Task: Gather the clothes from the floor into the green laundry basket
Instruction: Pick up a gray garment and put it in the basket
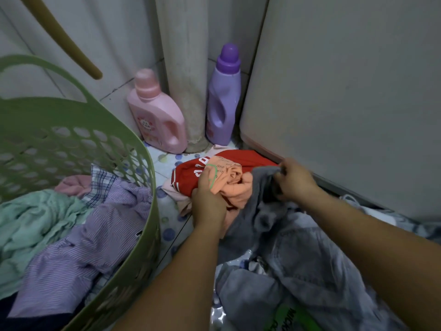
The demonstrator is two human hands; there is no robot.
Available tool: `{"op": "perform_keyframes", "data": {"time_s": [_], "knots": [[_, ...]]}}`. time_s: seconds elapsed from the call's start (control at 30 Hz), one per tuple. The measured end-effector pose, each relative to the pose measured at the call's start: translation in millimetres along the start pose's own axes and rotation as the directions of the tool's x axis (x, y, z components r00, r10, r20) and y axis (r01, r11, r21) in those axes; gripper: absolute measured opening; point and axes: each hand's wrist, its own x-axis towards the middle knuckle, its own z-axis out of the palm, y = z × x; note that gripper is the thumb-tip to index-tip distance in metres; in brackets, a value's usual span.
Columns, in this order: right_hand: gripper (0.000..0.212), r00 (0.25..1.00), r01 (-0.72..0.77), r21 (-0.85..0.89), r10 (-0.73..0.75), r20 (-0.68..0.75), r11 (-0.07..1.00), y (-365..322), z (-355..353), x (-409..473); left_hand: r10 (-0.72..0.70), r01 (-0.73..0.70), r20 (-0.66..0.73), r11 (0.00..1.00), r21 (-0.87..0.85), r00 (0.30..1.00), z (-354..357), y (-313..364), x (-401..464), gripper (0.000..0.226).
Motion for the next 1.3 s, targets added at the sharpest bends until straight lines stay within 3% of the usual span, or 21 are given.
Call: {"op": "perform_keyframes", "data": {"time_s": [0.07,0.1,0.17,0.33,0.47,0.67,0.8,0.9,0.97,1.0,1.07,1.17,1.23,1.3], "knots": [[0.017,0.993,-0.114,0.473,0.097,0.062,0.873,-19,-18,-11,0.004,0.001,-0.059,0.997,0.076,0.998,-4,-2,2,0.054],[0.023,0.991,-0.131,0.596,0.093,0.094,0.792,-27,-23,-17,0.041,-0.033,-0.064,0.992,0.123,0.997,-8,-3,0,0.057],[0.025,0.995,-0.101,0.685,0.056,0.087,0.721,-38,-33,-31,0.083,-0.075,-0.045,0.985,0.155,0.996,-12,2,-3,0.061],[0.023,0.998,0.058,0.783,-0.048,-0.036,0.619,-64,-61,-76,0.210,-0.218,0.062,0.953,0.210,0.976,-27,59,-51,0.074],[0.022,0.976,0.188,0.836,-0.195,-0.100,0.515,-97,-95,-119,0.229,-0.292,0.206,0.886,0.361,0.951,-46,91,-90,0.106],[0.020,0.886,0.297,0.877,-0.451,-0.105,0.378,-158,-129,-178,0.390,-0.365,-0.046,0.893,0.262,0.920,-81,137,-131,0.107],[0.019,0.810,0.287,0.910,-0.583,-0.064,0.299,-191,-133,-209,0.461,-0.431,-0.237,0.886,0.168,0.855,-108,159,-141,0.067],[0.018,0.784,0.286,0.923,-0.617,-0.070,0.258,-202,-134,-220,0.387,-0.380,-0.348,0.920,0.092,0.854,-125,164,-141,0.044],[0.018,0.779,0.378,0.874,-0.615,-0.122,0.305,-200,-128,-221,0.316,-0.358,-0.420,0.934,-0.022,0.851,-135,165,-143,0.025],[0.026,0.785,0.460,0.792,-0.601,-0.151,0.402,-196,-123,-219,0.274,-0.355,-0.435,0.928,-0.115,0.858,-141,167,-146,0.017],[0.077,0.817,0.543,0.528,-0.557,-0.151,0.653,-180,-113,-213,0.181,-0.335,-0.420,0.883,-0.329,0.889,-150,167,-147,0.021],[0.126,0.868,0.443,0.406,-0.496,0.028,0.799,-153,-87,-212,0.091,-0.314,-0.407,0.792,-0.523,0.909,-168,170,-155,0.016],[0.138,0.892,0.364,0.378,-0.436,0.122,0.851,-139,-64,-211,0.052,-0.302,-0.391,0.729,-0.614,0.919,-179,175,-159,0.028],[0.133,0.910,0.284,0.451,-0.387,0.152,0.846,-135,-45,-211,0.035,-0.282,-0.351,0.673,-0.683,0.936,-190,182,-160,0.038]]}}
